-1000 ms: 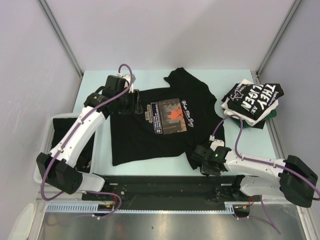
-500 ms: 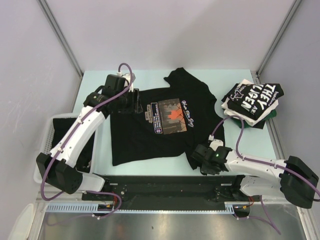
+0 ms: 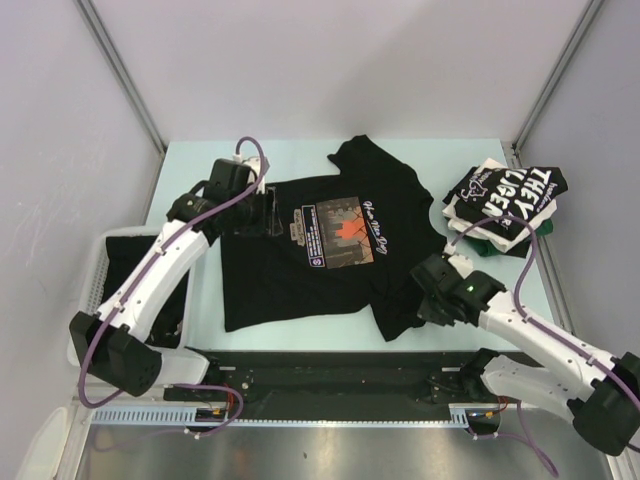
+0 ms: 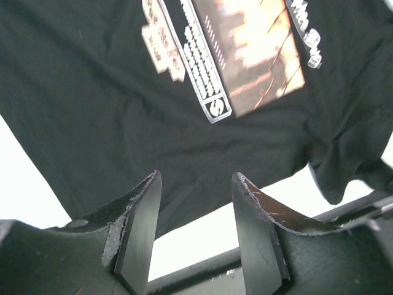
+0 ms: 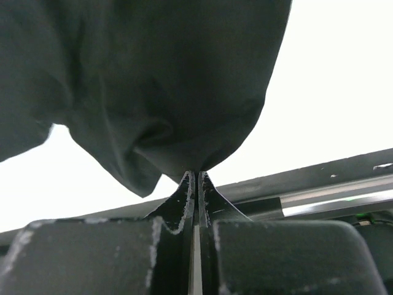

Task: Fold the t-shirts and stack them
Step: Grap the side of the flattened tshirt closest away from the robot with both arms

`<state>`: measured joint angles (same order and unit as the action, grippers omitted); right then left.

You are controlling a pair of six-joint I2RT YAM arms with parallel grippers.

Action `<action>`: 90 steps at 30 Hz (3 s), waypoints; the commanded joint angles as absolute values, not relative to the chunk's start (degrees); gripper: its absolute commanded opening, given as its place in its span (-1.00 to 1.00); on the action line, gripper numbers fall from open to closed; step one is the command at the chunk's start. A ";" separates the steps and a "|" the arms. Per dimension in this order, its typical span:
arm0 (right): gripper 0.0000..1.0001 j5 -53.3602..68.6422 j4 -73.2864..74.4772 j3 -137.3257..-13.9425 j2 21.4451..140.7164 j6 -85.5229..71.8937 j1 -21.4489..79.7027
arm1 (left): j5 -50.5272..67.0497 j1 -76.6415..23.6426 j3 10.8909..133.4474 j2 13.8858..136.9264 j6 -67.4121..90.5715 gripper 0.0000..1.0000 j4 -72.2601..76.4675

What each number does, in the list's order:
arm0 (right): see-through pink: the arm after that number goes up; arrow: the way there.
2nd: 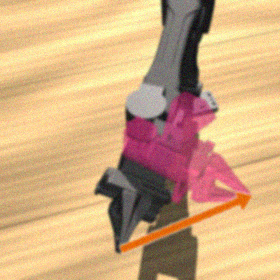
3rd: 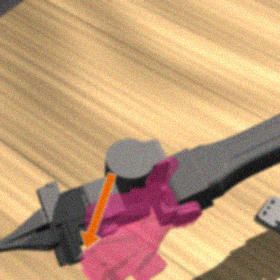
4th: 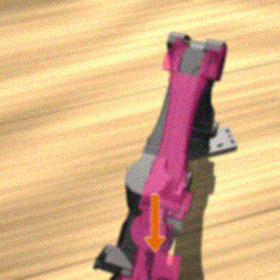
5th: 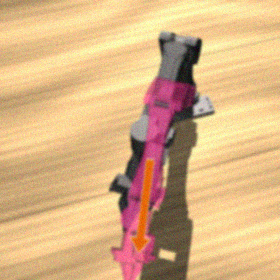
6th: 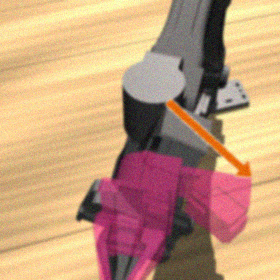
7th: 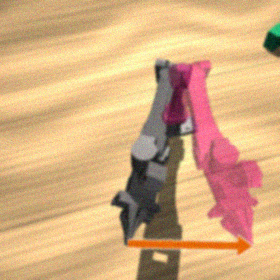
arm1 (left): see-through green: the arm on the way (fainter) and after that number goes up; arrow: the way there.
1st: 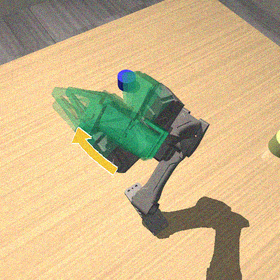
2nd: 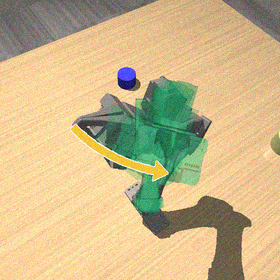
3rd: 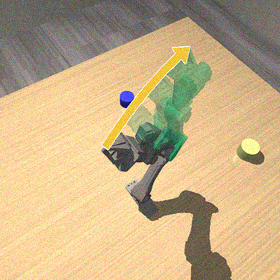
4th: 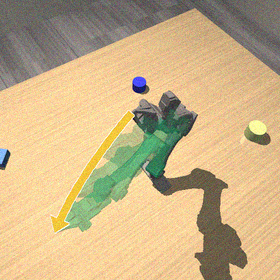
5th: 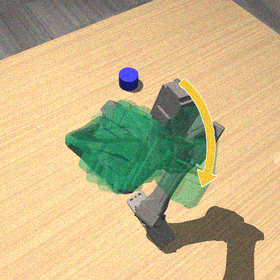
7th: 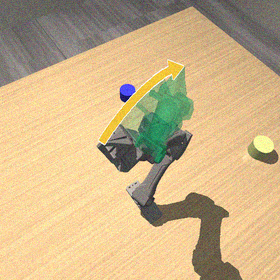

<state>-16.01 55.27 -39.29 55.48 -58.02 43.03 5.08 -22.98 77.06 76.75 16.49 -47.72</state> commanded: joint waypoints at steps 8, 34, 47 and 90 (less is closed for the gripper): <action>-1.00 -15.12 57.66 -47.90 59.23 -44.22 33.93 | 5.28 -23.29 59.78 61.11 21.79 0.11 -46.67; -1.00 -10.90 54.32 -58.53 66.45 -30.41 24.88 | -7.38 -24.08 38.68 46.86 45.61 0.99 -48.17; -1.00 -9.93 52.91 -60.11 68.81 -25.40 22.77 | -2.72 -28.74 36.04 46.06 46.40 0.99 -37.09; -1.00 -7.38 50.18 -61.96 72.60 -21.01 21.62 | -13.19 -29.79 36.83 42.18 54.57 0.82 -45.79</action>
